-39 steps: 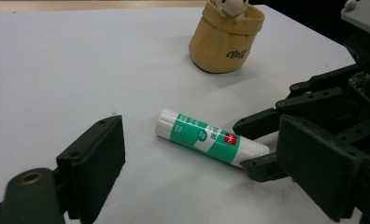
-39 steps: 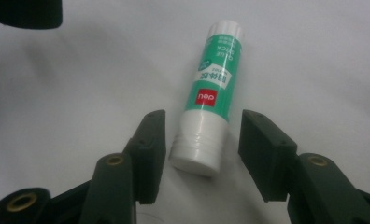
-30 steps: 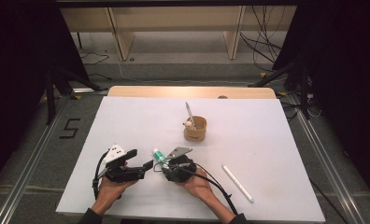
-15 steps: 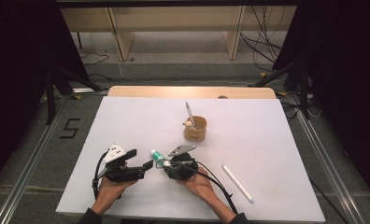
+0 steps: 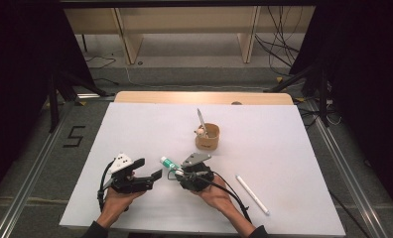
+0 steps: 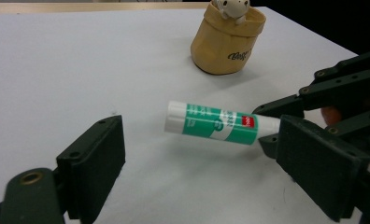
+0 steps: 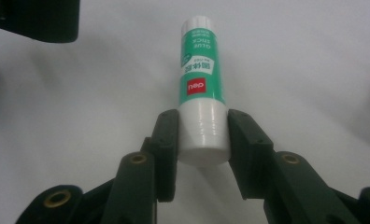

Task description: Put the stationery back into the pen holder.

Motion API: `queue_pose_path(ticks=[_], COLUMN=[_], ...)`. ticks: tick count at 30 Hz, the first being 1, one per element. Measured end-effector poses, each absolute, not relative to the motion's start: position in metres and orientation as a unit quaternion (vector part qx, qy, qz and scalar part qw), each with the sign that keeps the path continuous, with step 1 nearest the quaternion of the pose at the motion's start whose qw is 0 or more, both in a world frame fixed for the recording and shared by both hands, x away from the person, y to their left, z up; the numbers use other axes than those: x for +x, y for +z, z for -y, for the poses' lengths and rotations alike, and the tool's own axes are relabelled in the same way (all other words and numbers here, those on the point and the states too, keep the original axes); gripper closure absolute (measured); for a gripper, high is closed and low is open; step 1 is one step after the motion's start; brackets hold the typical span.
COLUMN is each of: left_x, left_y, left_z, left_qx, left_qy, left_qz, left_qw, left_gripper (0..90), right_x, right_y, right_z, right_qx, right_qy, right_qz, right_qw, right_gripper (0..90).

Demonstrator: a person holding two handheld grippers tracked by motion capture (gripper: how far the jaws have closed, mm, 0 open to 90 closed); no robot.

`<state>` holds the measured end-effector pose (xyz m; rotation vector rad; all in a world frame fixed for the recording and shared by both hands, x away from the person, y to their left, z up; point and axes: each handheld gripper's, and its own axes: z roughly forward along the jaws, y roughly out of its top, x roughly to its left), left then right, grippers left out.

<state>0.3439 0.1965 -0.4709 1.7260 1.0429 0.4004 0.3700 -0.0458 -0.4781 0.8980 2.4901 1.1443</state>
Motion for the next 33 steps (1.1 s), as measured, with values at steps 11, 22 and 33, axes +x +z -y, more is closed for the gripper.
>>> queue_pose_path(ticks=[11,22,33], left_x=[0.343,0.343,0.346], left_y=[-0.471,-0.471,-0.46], left_z=[-0.196,-0.194,-0.185], left_qx=[0.724,0.727,0.742], left_qy=[0.163,0.16,0.126], left_qz=[-0.43,-0.426,-0.396], left_qw=[0.513,0.514,0.525], left_gripper=[15.5,15.5,15.5], right_x=[0.355,0.333,0.317], right_y=[-0.465,-0.458,-0.456], right_z=[0.08,0.104,0.114], right_qx=[0.265,0.223,0.171], right_qy=[0.391,0.383,0.368], right_qz=[-0.862,-0.865,-0.873], right_qw=[0.182,0.236,0.269], right_gripper=[65.8,65.7,65.7])
